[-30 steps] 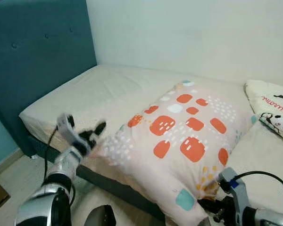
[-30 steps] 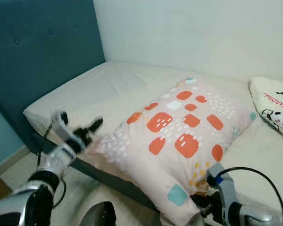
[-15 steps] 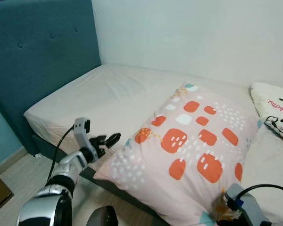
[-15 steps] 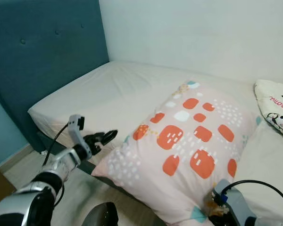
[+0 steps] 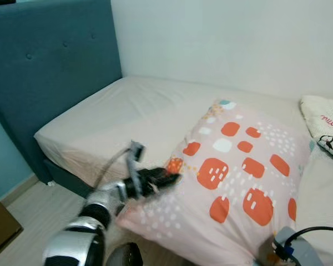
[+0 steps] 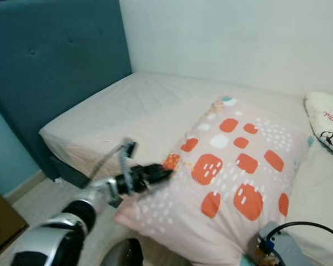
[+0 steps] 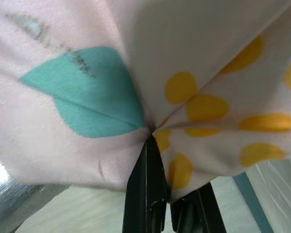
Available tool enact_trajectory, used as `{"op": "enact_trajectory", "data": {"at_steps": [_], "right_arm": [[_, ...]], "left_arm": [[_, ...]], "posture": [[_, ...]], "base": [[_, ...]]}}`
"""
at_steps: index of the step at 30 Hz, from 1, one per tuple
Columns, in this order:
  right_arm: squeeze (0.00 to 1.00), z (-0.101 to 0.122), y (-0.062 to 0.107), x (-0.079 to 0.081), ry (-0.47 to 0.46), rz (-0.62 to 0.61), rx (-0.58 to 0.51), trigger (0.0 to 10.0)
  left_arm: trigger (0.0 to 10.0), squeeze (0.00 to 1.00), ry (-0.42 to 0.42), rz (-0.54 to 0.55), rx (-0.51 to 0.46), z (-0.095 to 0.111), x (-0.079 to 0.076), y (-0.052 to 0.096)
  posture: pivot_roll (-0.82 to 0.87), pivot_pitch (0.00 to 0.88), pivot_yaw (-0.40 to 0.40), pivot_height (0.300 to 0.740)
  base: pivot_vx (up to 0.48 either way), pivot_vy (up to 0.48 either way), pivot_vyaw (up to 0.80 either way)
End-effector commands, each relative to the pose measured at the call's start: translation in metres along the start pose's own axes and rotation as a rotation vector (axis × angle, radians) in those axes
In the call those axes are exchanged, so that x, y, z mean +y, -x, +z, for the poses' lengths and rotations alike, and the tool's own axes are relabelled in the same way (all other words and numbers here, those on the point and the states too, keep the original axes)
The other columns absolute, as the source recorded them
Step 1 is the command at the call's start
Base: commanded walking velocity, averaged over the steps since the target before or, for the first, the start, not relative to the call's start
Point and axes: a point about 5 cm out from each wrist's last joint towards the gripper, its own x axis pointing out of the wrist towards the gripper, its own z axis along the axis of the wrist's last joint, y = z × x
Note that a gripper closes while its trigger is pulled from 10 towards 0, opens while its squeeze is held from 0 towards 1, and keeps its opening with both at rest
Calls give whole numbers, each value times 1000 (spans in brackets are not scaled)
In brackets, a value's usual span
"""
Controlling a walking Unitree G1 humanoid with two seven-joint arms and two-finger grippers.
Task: Clean up the room
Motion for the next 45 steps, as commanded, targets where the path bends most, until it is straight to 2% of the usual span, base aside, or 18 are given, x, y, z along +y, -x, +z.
{"op": "enact_trajectory", "data": {"at_steps": [1, 4, 7, 9, 12, 17, 18, 19, 21, 25, 26, 29, 31, 32, 34, 37, 42, 45], "right_arm": [[0, -25, -5, 20, -62, 98, 128, 0], [0, -25, -4, 26, -57, 117, 130, 0], [0, -22, -4, 42, -59, 165, 111, 0], [0, -22, -4, 47, -61, 171, 113, 0], [0, -23, -4, 49, -63, 171, 114, 0], [0, -25, 0, 53, -75, 167, 123, 0], [0, -26, 1, 54, -79, 164, 126, 0], [0, -26, 1, 54, -79, 164, 126, 0], [0, -25, 4, 55, -85, 153, 116, 0], [0, -23, 6, 55, -86, 148, 105, 0], [0, -19, 8, 55, -86, 131, 78, 0], [0, -18, 9, 55, -86, 125, 69, 0], [0, -18, 10, 53, -81, 109, 67, 0], [0, -18, 10, 53, -81, 109, 67, 0], [0, -18, 12, 52, -76, 96, 64, 0], [0, -17, 13, 52, -74, 91, 61, 0], [0, -14, 18, 45, -65, 35, 47, 0], [0, -13, 18, 42, -58, 15, 44, 0]], "left_arm": [[10000, 0, -77, 78, 20, 8, 7, 3], [10000, 0, -125, 153, 26, 16, 12, 4], [10000, 0, -214, 349, 15, 38, 26, 11], [10000, 0, -225, 423, -18, 51, 32, 16], [10000, 0, -209, 448, -46, 58, 35, 18], [10000, 0, -129, 418, -69, 64, 37, 24], [10000, 0, -74, 382, -53, 57, 38, 28], [10000, 0, -74, 382, -53, 57, 38, 28], [10000, 0, 28, 349, -25, 43, 41, 37], [10000, 0, 69, 351, -22, 37, 43, 41], [10000, 0, 174, 337, -39, 27, 44, 46], [10000, 0, 215, 322, -49, 24, 43, 48], [10000, 0, 344, 211, -87, 17, 37, 47], [10000, 0, 344, 211, -87, 17, 37, 47], [10000, 0, 421, 92, -110, 12, 29, 44], [10000, 0, 440, 49, -113, 11, 26, 42], [10000, 0, 541, -250, -127, 11, 2, 24], [10000, 0, 529, -309, -119, 11, -6, 16]], "posture": [[-185, 141, 100, 485], [-190, 162, 103, 485], [-201, 187, 114, 485], [-205, 193, 120, 485], [-206, 197, 123, 485], [-213, 210, 134, 485], [-217, 220, 137, 485], [-217, 220, 137, 485], [-227, 233, 138, 485], [-229, 234, 138, 485], [-237, 246, 139, 485], [-237, 246, 139, 485], [-247, 259, 135, 485], [-247, 259, 135, 485], [-252, 267, 134, 485], [-252, 267, 134, 485], [-259, 267, 129, 485], [-256, 265, 131, 485]], "base": [[0, 0, 0], [0, 0, 0], [0, 0, 0], [0, 0, 0], [0, 0, 0], [0, 0, 0], [0, 0, 0], [0, 0, 0], [0, 0, 0], [0, 0, 0], [0, 0, 0], [0, 0, 0], [0, 0, 0], [0, 0, 0], [0, 0, 0], [0, 0, 0], [0, 0, 0], [0, 0, 0]]}}
